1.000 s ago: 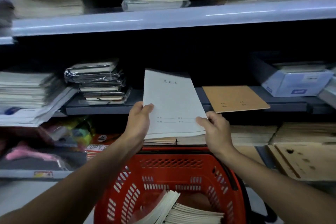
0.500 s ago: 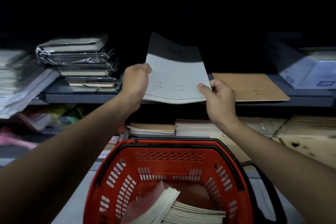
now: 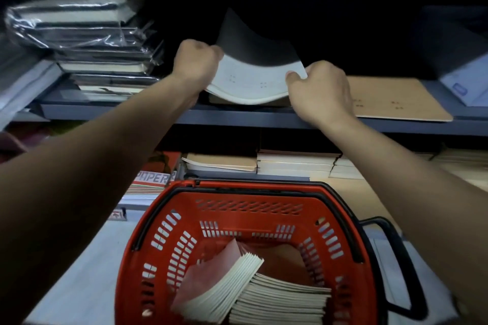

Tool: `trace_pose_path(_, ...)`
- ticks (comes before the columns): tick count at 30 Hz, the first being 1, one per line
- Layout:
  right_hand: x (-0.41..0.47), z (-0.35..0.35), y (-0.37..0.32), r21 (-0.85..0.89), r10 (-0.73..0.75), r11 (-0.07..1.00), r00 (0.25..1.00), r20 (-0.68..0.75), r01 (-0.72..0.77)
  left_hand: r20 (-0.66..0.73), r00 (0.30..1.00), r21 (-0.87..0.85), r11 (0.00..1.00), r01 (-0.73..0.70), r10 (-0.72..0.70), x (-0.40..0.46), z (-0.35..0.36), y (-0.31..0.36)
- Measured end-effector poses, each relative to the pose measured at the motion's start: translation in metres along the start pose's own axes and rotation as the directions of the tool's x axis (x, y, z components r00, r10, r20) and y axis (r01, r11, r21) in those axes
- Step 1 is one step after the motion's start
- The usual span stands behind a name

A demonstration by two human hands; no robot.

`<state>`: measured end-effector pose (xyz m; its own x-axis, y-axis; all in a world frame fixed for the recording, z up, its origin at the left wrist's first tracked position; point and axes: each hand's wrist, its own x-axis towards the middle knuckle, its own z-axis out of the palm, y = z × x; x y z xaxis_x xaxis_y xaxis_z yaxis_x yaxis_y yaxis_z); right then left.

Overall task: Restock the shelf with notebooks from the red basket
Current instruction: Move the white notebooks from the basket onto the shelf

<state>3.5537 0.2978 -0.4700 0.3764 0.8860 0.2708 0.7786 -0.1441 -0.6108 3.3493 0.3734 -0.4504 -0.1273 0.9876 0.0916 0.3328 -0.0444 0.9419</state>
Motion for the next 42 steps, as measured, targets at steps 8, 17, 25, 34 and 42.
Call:
trace_pose_path(8,0.004,-0.003,0.006,-0.282,-0.077,0.956,0.997,0.010,0.076,0.134,0.989,0.244,0.965,-0.093,0.061,0.004,-0.005,-0.026)
trace_pose_path(17,-0.004,-0.003,0.023,-0.207,-0.197,0.955,0.975,0.098,0.214,0.334,0.903,0.467,0.785,-0.406,0.269,-0.038,-0.023,-0.038)
trace_pose_path(25,-0.008,-0.014,0.024,-0.241,-0.262,0.921,0.945,0.194,0.305,0.220,0.902,0.588,0.687,-0.427,0.371,-0.053,-0.018,-0.047)
trace_pose_path(34,-0.010,-0.007,0.027,-0.343,-0.310,0.867,0.930,0.195,0.361,0.044,0.937,0.519,0.793,-0.318,0.347,-0.064,-0.012,-0.046)
trace_pose_path(42,-0.018,-0.006,0.026,-0.316,-0.302,0.878,0.928,0.218,0.360,0.057,0.926,0.536,0.771,-0.344,0.373,-0.071,-0.012,-0.045)
